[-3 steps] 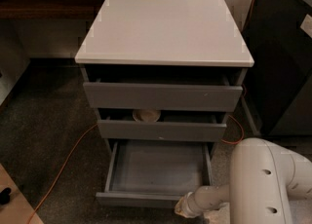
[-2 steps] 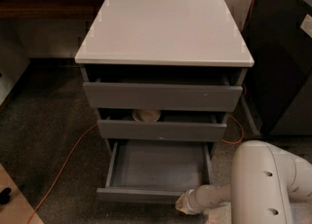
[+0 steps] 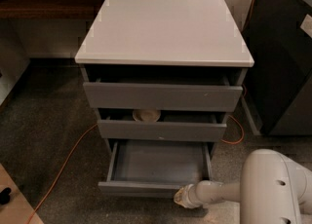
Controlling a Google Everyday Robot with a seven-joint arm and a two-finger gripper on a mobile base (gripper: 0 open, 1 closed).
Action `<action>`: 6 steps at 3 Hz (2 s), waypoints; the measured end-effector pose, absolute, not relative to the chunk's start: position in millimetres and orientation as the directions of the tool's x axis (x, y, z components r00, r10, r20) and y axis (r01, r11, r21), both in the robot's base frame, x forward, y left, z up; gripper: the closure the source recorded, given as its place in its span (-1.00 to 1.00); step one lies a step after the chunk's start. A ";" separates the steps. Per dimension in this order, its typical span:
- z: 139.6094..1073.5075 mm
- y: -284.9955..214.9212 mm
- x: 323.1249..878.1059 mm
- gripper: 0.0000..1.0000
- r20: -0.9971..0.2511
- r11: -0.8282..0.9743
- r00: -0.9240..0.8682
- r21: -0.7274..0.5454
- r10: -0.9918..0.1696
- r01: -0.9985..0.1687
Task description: Close bottom drawer
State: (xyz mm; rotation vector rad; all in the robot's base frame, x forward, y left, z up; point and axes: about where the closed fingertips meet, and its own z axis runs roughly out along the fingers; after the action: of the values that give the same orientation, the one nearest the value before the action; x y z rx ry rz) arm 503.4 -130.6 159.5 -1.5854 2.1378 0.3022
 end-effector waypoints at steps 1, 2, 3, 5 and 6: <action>154.2 -126.5 519.5 1.00 -0.492 0.331 -0.246 -0.092 -0.835 -0.939; 147.3 -124.1 539.7 1.00 -0.507 0.345 -0.254 -0.093 -0.823 -0.934; 140.9 -125.1 562.1 1.00 -0.523 0.354 -0.257 -0.093 -0.813 -0.931; 142.9 -124.6 606.1 1.00 -0.543 0.353 -0.231 -0.129 -0.807 -0.927; 142.9 -124.6 606.1 1.00 -0.543 0.353 -0.231 -0.129 -0.807 -0.927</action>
Offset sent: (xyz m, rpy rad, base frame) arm 0.0648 0.0056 -0.0191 0.0449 -0.0216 -0.0521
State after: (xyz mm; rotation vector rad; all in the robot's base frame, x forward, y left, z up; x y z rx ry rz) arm 606.1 -124.6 142.9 -1.5040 2.0936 0.2985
